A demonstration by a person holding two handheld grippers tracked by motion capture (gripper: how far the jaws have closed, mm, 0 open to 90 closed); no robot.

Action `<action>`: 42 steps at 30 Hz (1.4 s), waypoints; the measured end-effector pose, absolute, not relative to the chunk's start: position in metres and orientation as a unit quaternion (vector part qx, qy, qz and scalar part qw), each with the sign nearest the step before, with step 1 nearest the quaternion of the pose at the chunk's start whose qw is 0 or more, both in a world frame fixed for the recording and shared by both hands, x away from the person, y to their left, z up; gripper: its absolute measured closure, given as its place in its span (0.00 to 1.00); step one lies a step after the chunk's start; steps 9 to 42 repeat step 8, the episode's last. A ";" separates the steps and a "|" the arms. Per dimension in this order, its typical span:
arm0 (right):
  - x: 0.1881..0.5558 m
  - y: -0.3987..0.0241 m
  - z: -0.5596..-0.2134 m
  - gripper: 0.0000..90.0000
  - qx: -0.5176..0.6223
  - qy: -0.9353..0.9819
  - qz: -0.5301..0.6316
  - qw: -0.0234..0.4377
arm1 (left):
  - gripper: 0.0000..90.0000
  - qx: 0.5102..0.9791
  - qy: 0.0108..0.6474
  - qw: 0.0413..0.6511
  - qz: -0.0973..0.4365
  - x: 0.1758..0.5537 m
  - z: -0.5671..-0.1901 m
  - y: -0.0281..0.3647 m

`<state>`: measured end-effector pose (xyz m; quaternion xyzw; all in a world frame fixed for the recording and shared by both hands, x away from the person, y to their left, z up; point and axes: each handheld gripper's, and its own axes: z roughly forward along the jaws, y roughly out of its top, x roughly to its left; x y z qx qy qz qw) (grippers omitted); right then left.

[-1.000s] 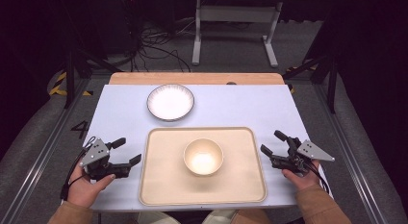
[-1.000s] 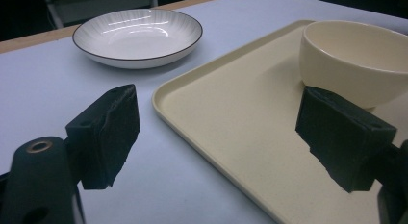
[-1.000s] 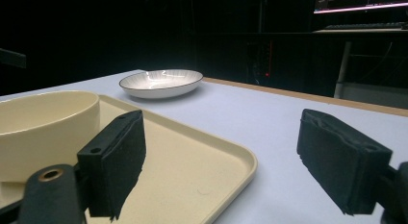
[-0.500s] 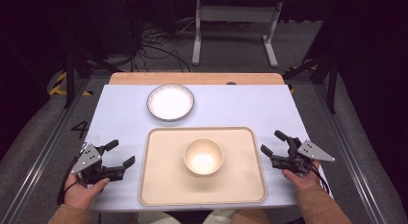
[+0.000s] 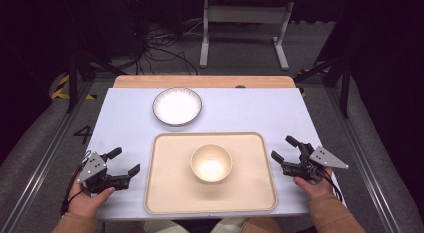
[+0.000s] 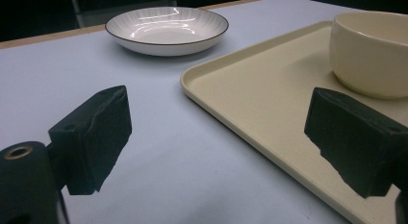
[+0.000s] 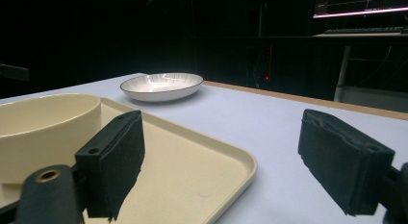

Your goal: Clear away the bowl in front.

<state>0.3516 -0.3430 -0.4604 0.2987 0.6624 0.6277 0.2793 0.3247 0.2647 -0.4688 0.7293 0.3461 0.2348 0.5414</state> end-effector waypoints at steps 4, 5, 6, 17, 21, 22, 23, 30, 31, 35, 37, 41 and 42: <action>0.352 -0.343 -0.460 0.19 0.299 0.662 0.628 0.279 | 0.11 0.729 0.347 0.541 0.235 0.325 -0.469 0.265; 0.352 -0.343 -0.460 0.19 0.299 0.662 0.628 0.279 | 0.11 0.729 0.348 0.541 0.235 0.325 -0.469 0.265; 0.352 -0.343 -0.460 0.19 0.299 0.662 0.628 0.279 | 0.11 0.729 0.349 0.540 0.234 0.325 -0.469 0.265; 0.352 -0.343 -0.460 0.18 0.300 0.661 0.628 0.279 | 0.11 0.729 0.351 0.540 0.233 0.325 -0.469 0.265; 0.352 -0.343 -0.460 0.18 0.300 0.661 0.628 0.279 | 0.11 0.729 0.351 0.540 0.233 0.325 -0.469 0.265; 0.352 -0.343 -0.460 0.18 0.300 0.661 0.628 0.279 | 0.11 0.729 0.351 0.540 0.233 0.325 -0.469 0.265; 0.352 -0.343 -0.460 0.18 0.300 0.661 0.628 0.279 | 0.11 0.729 0.351 0.540 0.233 0.325 -0.469 0.265; 0.352 -0.343 -0.460 0.18 0.300 0.661 0.628 0.279 | 0.11 0.729 0.351 0.540 0.233 0.325 -0.469 0.265; 0.352 -0.343 -0.460 0.18 0.300 0.661 0.628 0.279 | 0.11 0.729 0.351 0.540 0.233 0.325 -0.469 0.265; 0.352 -0.343 -0.460 0.18 0.300 0.661 0.628 0.279 | 0.11 0.729 0.351 0.540 0.233 0.325 -0.469 0.265; 0.352 -0.343 -0.460 0.18 0.300 0.661 0.628 0.279 | 0.11 0.729 0.351 0.540 0.233 0.325 -0.469 0.265; 0.352 -0.343 -0.460 0.18 0.300 0.661 0.628 0.279 | 0.11 0.729 0.351 0.540 0.233 0.325 -0.469 0.265; 0.352 -0.343 -0.460 0.18 0.300 0.661 0.628 0.279 | 0.11 0.729 0.351 0.540 0.233 0.325 -0.469 0.265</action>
